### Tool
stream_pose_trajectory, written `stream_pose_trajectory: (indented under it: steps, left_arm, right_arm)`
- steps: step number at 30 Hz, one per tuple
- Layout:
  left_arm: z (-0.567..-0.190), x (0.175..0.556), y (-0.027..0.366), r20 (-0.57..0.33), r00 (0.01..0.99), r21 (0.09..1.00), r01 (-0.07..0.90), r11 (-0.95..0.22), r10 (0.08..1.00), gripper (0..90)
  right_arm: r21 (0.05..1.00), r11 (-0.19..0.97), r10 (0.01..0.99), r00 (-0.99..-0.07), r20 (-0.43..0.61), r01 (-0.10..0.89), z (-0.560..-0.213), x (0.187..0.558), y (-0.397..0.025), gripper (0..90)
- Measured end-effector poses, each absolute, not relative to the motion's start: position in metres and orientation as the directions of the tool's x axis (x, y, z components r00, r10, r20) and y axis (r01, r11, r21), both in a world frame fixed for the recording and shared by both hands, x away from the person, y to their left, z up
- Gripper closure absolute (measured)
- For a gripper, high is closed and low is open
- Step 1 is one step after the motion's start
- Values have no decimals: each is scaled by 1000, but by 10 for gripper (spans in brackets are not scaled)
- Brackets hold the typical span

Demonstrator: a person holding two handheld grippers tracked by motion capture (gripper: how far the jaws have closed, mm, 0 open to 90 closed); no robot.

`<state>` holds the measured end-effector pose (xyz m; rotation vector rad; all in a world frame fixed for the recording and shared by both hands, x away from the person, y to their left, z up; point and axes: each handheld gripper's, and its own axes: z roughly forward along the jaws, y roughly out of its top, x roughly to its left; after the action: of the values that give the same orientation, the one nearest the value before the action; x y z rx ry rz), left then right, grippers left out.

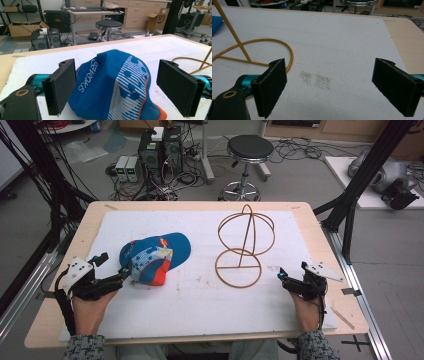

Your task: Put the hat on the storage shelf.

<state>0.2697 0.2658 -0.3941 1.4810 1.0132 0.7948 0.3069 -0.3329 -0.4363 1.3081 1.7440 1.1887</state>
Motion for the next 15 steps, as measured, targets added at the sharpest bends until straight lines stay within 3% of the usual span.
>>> stream_pose_trajectory:
  steps: [15]
  left_arm:
    - [-394,270,266,-53,410,985,173,-20,910,167]
  right_arm:
    - [923,97,955,-297,19,371,-437,308,-332,117]
